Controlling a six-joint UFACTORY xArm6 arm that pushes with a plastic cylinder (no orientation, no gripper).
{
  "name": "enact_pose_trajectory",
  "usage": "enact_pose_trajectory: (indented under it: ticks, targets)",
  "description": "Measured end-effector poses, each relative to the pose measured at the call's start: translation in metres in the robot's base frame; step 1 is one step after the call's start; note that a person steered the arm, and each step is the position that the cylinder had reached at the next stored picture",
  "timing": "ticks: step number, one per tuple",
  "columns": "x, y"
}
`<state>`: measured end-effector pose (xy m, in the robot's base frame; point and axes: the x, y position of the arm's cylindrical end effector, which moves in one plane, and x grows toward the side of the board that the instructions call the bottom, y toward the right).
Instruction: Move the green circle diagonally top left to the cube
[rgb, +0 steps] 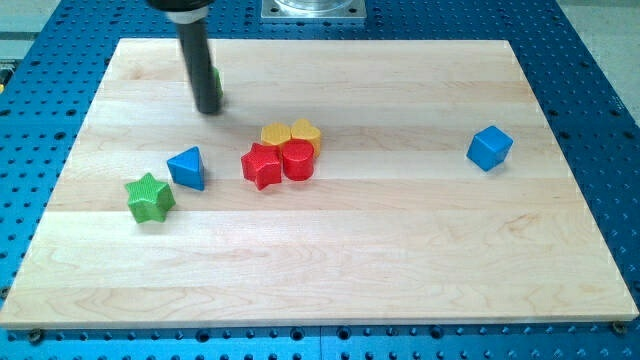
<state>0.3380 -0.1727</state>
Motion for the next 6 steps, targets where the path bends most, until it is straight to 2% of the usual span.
enact_pose_trajectory:
  ticks: [1, 2, 4, 6]
  targets:
    - [-0.016, -0.06]
    - [-0.031, -0.043]
    - [-0.044, 0.077]
    - [-0.044, 0.24]
